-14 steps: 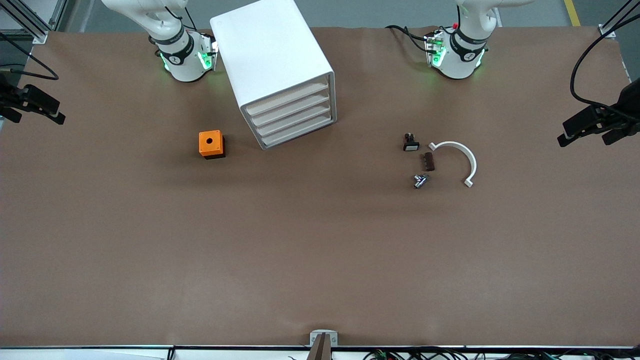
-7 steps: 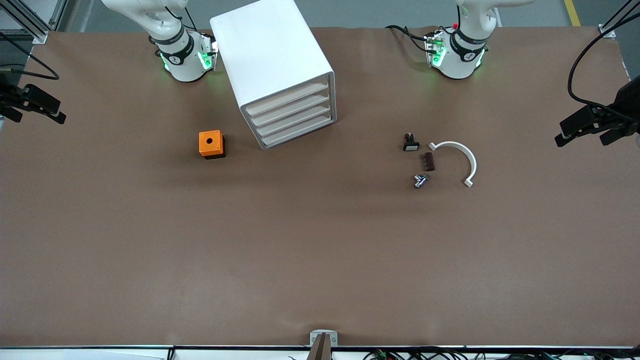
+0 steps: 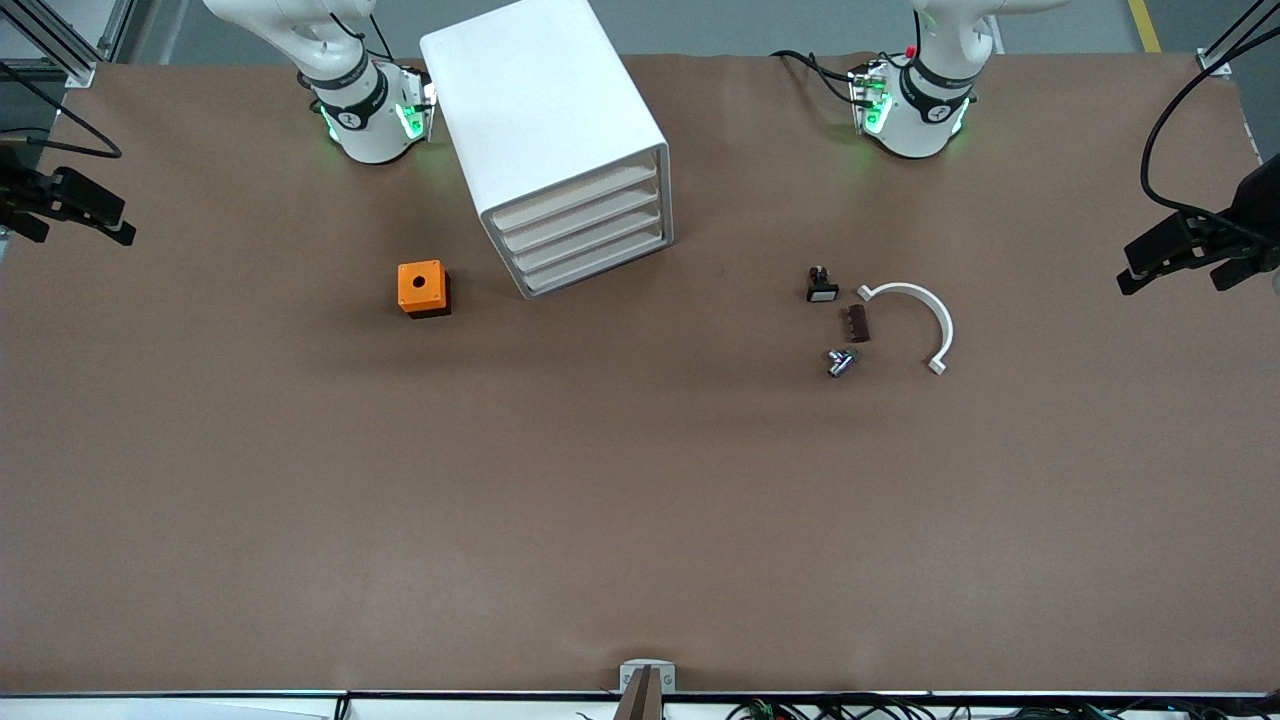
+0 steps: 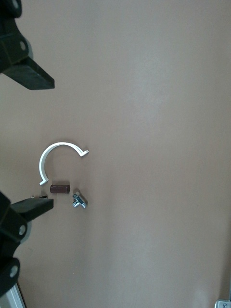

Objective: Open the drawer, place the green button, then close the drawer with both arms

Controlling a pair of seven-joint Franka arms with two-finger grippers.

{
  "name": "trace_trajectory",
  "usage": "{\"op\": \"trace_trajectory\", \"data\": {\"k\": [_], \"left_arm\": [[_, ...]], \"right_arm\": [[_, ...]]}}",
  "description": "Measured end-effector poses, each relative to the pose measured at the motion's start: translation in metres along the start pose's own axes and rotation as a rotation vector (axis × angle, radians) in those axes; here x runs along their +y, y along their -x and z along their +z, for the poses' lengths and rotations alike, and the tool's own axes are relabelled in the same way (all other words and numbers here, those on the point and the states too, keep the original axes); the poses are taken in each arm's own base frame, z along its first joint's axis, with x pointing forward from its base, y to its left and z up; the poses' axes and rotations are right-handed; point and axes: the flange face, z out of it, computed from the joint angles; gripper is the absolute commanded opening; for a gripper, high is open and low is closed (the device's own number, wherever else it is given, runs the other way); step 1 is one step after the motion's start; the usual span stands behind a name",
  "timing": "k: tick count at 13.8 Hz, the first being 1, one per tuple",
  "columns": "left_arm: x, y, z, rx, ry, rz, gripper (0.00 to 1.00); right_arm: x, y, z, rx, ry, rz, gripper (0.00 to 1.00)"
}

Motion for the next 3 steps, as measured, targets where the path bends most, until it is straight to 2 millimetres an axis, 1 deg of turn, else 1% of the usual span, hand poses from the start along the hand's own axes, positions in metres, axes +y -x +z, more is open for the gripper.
{"op": "trace_trajectory", "data": {"k": [3], "left_arm": [[0.0000, 0.0000, 0.0000, 0.000, 0.000, 0.000, 0.99]], "right_arm": [[-0.0035, 0.0007, 0.0007, -0.008, 0.000, -0.006, 1.00]]}}
